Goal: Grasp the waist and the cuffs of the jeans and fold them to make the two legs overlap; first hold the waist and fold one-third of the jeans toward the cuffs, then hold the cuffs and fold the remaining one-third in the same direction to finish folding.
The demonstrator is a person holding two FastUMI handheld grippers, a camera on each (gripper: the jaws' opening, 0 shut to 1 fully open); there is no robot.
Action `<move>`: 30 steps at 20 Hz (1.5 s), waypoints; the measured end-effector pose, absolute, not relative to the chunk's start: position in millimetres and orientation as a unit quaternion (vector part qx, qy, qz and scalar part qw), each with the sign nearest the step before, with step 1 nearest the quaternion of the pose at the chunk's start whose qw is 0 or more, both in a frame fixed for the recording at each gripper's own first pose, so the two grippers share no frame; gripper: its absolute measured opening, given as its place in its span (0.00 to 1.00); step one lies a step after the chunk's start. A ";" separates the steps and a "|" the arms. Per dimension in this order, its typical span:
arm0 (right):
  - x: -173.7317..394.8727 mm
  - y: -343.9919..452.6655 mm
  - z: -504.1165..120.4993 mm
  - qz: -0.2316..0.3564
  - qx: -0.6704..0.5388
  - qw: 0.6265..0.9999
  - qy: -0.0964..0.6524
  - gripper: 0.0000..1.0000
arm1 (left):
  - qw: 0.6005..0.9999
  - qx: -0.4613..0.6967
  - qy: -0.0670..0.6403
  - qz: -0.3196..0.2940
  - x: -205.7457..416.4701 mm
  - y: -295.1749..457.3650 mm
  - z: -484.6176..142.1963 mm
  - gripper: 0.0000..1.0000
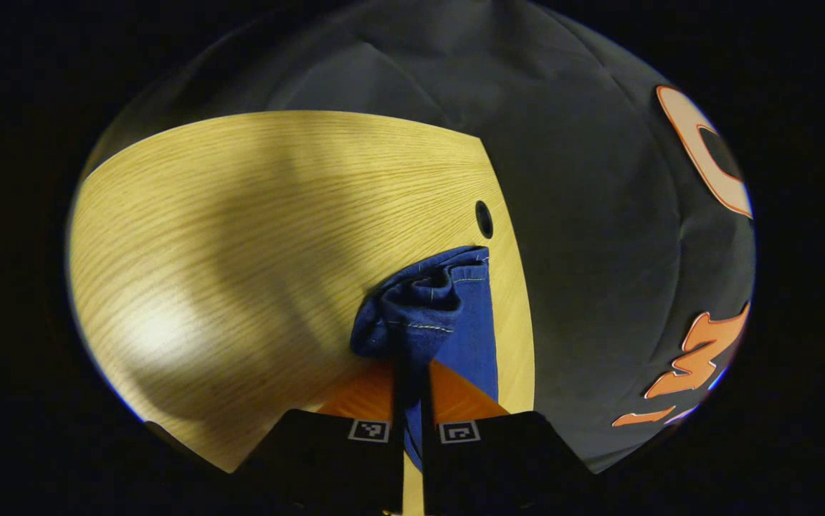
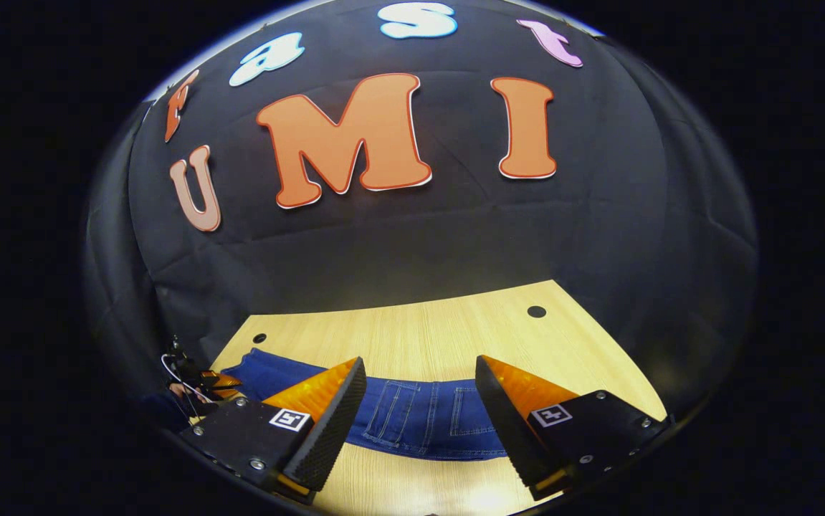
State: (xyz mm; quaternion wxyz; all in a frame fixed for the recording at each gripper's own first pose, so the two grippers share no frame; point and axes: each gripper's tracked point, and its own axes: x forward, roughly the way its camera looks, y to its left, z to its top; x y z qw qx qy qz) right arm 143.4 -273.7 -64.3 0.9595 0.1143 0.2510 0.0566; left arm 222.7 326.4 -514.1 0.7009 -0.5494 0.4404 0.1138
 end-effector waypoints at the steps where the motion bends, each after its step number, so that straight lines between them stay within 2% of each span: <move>1: 144.2 -280.9 -64.9 0.058 0.114 0.960 0.248 0.96 | 0.718 -0.527 0.441 0.110 231.6 316.8 -524.7 0.04; 6: 159.3 -300.1 -65.4 0.066 0.107 0.962 0.241 0.96 | 0.773 -0.495 0.387 0.088 234.9 311.5 -454.2 0.04; 11: 168.4 -311.4 -64.1 0.081 0.114 0.963 0.230 0.96 | 0.817 -0.441 0.366 0.059 222.9 290.6 -392.7 0.03; 18: 181.4 -329.8 -60.9 0.094 0.119 0.966 0.210 0.96 | 0.882 -0.348 0.316 -0.029 213.0 213.1 -273.2 0.03; 23: 189.0 -343.5 -53.7 0.102 0.111 0.970 0.191 0.96 | 0.902 -0.295 0.295 -0.110 215.1 122.1 -208.5 0.03; 29: 189.9 -361.5 -48.7 0.107 0.105 0.973 0.175 0.96 | 0.904 -0.247 0.297 -0.187 211.8 6.1 -176.5 0.03; 30: 189.8 -364.2 -48.2 0.109 0.106 0.973 0.173 0.96 | 0.903 -0.239 0.298 -0.198 209.0 -12.6 -173.9 0.05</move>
